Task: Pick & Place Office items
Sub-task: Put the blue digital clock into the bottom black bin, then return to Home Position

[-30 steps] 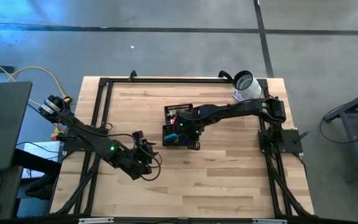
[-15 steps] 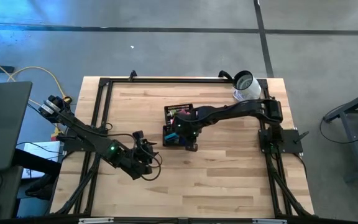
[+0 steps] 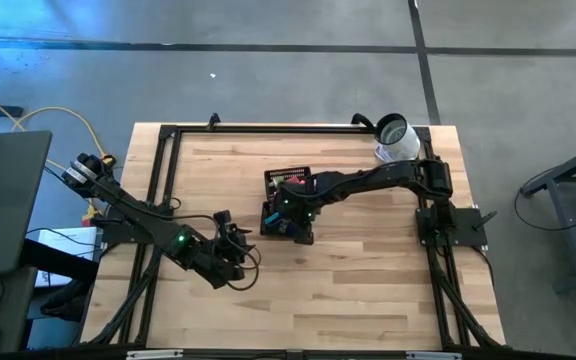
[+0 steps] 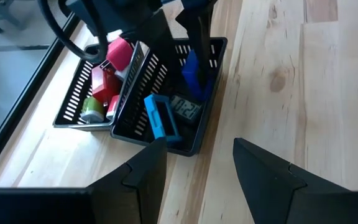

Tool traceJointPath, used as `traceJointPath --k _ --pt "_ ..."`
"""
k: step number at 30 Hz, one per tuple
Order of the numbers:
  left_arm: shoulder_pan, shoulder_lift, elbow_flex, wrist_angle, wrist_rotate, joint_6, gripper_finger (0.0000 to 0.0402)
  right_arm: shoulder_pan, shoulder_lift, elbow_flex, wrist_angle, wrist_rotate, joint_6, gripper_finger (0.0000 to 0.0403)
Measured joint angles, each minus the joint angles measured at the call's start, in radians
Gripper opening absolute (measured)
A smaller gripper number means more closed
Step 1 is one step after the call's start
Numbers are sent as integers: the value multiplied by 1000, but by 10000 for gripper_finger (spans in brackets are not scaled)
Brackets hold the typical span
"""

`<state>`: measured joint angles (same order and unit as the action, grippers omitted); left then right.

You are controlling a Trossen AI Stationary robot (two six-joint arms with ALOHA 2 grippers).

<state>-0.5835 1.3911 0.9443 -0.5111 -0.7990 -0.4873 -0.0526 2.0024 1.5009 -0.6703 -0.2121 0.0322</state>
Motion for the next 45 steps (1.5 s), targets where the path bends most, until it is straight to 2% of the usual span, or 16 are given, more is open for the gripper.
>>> traceJointPath --k 8,15,24,39,42,45 --pt "0 0 0 0 0 -1 176 0 -1 0 17 12 0 236" --pt "0 0 0 0 0 -3 176 6 -1 0 17 64 -22 265" --pt "0 0 0 -1 -1 4 176 7 -6 0 31 87 -36 260" --pt "0 0 0 -9 -14 10 176 7 -126 0 44 127 -17 259" --pt "0 0 0 -21 -39 20 176 12 -138 1 46 159 -2 247" --pt "0 -13 0 -51 -60 18 176 15 -145 -1 37 177 1 215"
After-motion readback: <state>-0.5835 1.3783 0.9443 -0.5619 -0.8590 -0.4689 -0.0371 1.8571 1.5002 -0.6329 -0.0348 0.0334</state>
